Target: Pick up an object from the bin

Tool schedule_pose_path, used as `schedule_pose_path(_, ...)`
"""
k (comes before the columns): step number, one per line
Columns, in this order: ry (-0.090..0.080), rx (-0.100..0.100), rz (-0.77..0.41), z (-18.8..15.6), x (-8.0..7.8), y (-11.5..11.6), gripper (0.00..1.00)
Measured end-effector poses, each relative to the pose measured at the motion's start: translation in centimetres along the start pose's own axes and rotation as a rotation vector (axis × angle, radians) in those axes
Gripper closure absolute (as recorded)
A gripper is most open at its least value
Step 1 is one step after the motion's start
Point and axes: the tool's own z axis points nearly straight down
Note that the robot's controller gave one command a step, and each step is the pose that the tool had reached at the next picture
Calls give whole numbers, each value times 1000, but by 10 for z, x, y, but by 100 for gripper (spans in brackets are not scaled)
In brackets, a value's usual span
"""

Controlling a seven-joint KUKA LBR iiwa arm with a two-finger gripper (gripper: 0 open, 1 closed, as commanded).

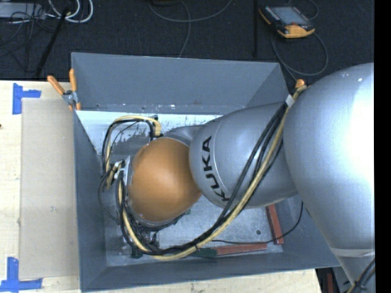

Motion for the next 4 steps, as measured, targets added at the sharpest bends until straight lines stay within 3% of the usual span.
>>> schedule_pose_path(1, 0, 3, 6, -47, -1, 0, 100)
schedule_pose_path(4, 0, 2, 28, -105, -5, 0, 100)
